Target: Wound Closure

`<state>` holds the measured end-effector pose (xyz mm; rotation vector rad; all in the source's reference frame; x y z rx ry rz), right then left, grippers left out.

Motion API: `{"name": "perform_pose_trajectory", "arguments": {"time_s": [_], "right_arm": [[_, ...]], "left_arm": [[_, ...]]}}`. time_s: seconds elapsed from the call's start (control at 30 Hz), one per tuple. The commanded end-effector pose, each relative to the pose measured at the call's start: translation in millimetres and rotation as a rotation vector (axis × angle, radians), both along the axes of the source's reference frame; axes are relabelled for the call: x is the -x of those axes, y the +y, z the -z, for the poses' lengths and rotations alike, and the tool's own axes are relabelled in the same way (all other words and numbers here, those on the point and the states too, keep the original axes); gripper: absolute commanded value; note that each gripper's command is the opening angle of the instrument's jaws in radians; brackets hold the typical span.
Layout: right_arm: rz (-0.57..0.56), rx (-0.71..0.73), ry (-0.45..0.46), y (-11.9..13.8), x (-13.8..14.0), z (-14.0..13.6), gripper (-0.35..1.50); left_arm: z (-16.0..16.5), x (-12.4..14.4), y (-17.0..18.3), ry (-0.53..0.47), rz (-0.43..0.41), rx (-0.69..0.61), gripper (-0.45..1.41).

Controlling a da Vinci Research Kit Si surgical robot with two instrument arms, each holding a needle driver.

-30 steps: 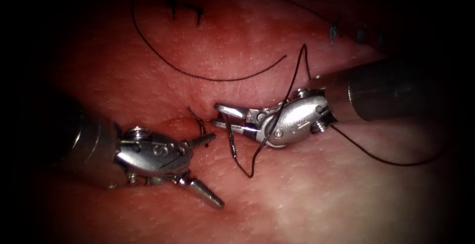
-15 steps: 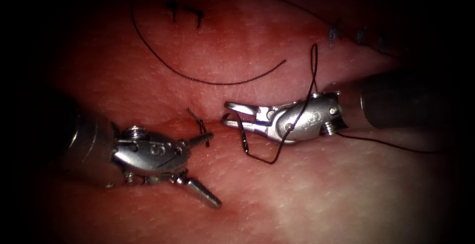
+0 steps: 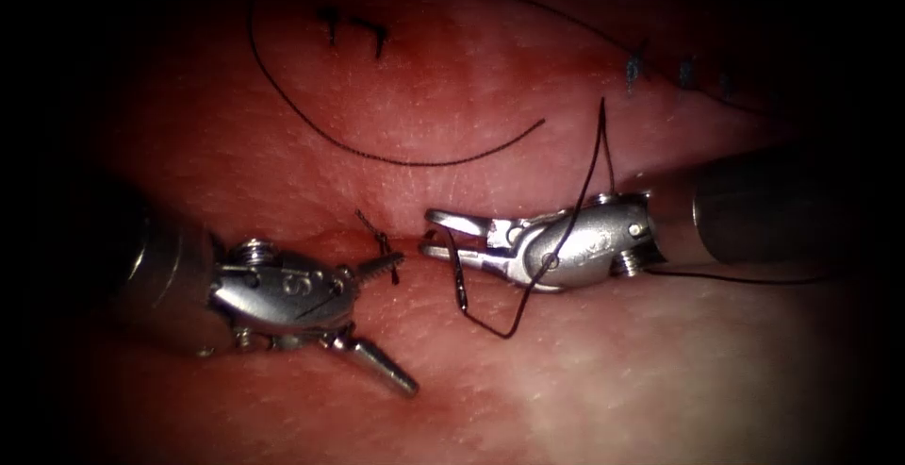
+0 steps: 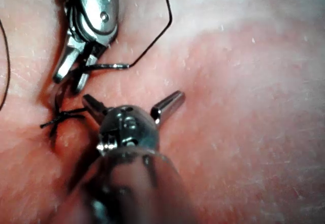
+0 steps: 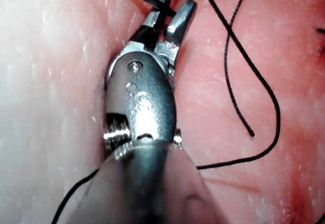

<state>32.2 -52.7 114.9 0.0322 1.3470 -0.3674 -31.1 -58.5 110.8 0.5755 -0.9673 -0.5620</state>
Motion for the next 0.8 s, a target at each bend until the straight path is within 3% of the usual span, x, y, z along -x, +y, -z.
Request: {"name": "perform_pose_trajectory", "arguments": {"time_s": [0.03,0.27,0.4,0.57,0.8], "right_arm": [[0.002,-0.001,0.004,-0.6,-0.6,-0.2,-0.35],[0.008,0.002,0.010,-1.4,-0.6,0.7,-0.35],[0.021,0.014,0.009,-2.0,-1.2,0.0,-0.35],[-0.017,-0.084,0.003,-0.8,-1.6,-1.6,-0.35],[0.024,-0.242,-0.086,-4.3,-1.2,-4.3,-0.35]], "left_arm": [[-0.4,0.4,-0.9,-0.001,-0.002,-0.003,0.99],[-0.5,0.3,-1.0,-0.001,-0.002,-0.003,0.99],[-0.5,0.3,-1.2,0.000,-0.002,-0.001,0.99],[-0.8,0.6,-1.6,0.002,0.000,0.003,0.99],[-0.7,0.4,-1.6,0.001,-0.002,0.003,0.99]]}}
